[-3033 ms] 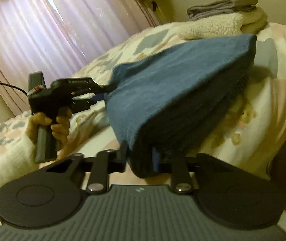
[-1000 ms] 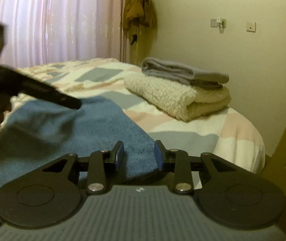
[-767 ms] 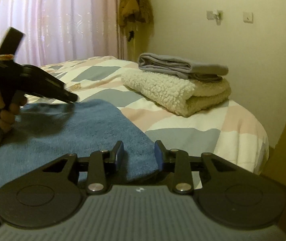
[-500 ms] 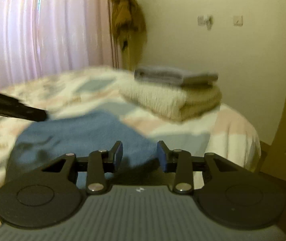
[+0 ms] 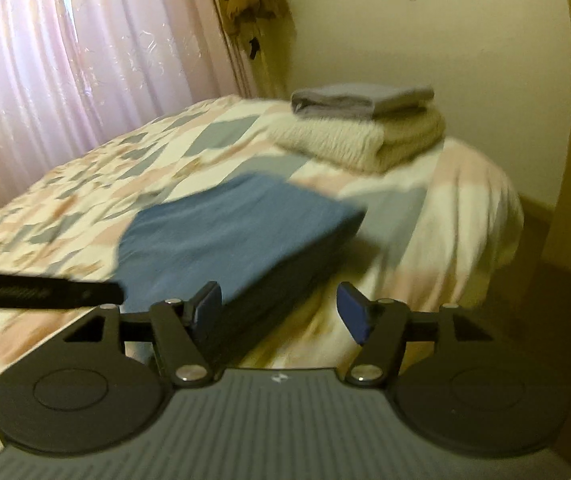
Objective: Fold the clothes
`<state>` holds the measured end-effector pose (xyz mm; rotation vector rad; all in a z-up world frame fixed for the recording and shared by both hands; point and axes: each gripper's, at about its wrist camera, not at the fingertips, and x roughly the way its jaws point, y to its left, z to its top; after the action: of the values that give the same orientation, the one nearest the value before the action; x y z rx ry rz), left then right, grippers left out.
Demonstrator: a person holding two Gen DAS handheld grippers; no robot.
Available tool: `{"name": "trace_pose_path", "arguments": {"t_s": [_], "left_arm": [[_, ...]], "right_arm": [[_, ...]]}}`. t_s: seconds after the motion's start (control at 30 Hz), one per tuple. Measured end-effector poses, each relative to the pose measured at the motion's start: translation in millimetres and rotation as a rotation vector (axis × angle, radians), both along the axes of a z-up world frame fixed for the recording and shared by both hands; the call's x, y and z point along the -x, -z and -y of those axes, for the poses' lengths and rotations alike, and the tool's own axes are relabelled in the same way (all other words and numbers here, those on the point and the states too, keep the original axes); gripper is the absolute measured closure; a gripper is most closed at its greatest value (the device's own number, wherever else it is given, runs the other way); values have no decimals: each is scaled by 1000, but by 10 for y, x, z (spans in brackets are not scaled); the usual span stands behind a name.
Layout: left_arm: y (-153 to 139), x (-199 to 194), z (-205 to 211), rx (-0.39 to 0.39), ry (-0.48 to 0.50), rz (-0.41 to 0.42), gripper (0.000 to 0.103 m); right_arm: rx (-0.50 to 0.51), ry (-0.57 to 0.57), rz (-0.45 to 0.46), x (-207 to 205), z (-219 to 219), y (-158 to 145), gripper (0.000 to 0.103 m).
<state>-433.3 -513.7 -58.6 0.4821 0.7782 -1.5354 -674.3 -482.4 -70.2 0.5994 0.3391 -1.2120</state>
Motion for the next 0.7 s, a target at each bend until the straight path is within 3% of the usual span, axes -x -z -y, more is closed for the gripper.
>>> {"name": "trace_pose_path", "arguments": {"t_s": [0.23,0.43,0.7], "left_arm": [[-114,45,-544,-42,-66,51,40],[-248,11,-983,-16,-87,56,36],[-372,5,-1505,28,-98,83,33]], "right_arm": [[-20,-28,19,-37,-566,-116,35],[38,-56,14,-119,-881,-342,28],[56,-78,2,-208,-1269,-426,28]]}}
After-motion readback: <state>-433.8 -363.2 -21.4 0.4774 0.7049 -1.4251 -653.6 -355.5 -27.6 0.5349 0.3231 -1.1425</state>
